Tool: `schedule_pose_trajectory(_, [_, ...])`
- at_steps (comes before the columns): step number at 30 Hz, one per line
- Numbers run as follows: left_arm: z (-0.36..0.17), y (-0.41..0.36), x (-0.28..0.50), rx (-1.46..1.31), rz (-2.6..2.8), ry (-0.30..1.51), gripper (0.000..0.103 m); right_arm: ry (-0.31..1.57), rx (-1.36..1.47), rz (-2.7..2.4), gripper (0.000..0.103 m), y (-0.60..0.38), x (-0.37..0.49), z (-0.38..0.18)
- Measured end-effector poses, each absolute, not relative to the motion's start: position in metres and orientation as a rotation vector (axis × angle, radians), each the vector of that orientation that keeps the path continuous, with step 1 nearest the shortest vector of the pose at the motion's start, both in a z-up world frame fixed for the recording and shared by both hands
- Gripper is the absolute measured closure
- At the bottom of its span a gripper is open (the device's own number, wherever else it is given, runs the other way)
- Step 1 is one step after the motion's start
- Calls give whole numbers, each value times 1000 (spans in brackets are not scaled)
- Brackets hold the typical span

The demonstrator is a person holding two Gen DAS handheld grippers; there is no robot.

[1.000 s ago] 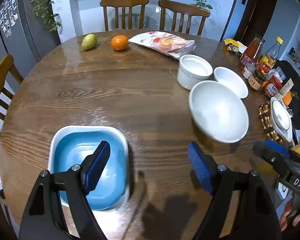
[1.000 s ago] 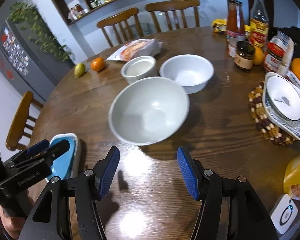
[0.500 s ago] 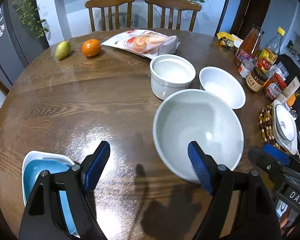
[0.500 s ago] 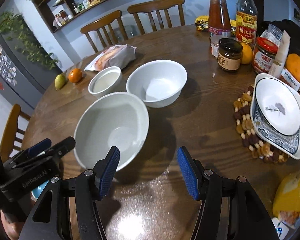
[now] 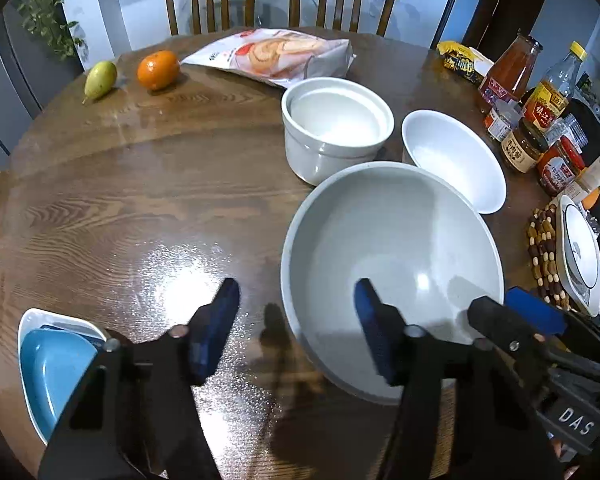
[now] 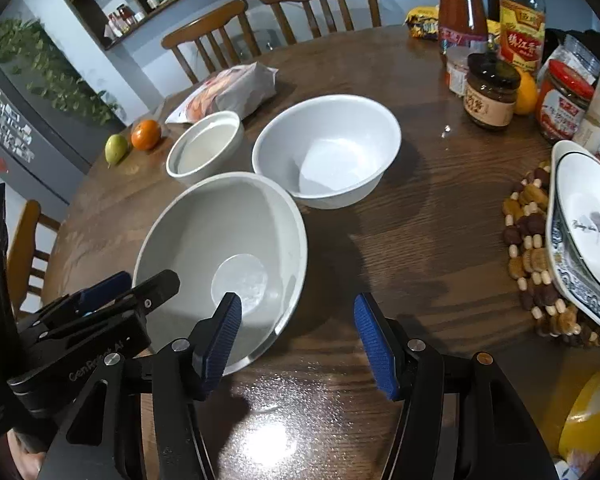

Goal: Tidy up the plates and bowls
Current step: 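Reach both tools to the large white bowl's rim and close on it, then carry the large white bowl with both tools beside the plate stack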

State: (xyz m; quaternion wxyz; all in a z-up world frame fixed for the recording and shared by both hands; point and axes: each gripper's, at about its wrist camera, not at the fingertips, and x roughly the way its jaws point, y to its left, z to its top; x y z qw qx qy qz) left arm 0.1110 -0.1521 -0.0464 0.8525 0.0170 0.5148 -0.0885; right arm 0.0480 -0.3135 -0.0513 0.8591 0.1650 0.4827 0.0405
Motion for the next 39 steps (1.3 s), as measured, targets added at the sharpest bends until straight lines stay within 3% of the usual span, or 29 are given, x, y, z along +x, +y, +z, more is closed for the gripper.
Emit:
schedule_pose_trajectory(4, [-51, -154, 115, 29, -206, 1108, 74, 1021, 349, 94, 46, -312, 51, -55])
schedule_pose_trajectory(6, [-53, -155, 116, 24, -215, 1121, 86, 1021, 350, 105, 57, -312, 51, -55])
schedule_pose_trajectory(8, [-55, -154, 116, 25, -215, 1126, 87, 1034, 367, 123, 74, -312, 55, -58])
schedule_pose_trajectory(11, [-55, -155, 117, 17, -223, 1129, 91, 1051, 387, 142, 85, -312, 57, -64])
schedule_pose_trajectory(27, [-46, -154, 103, 40, -234, 1095, 91, 1045, 405, 154, 85, -311, 45, -58])
schedule_pose_trajectory(39, [-44, -106, 60, 29, -164, 1120, 90, 1121, 386, 308, 85, -270, 16, -61])
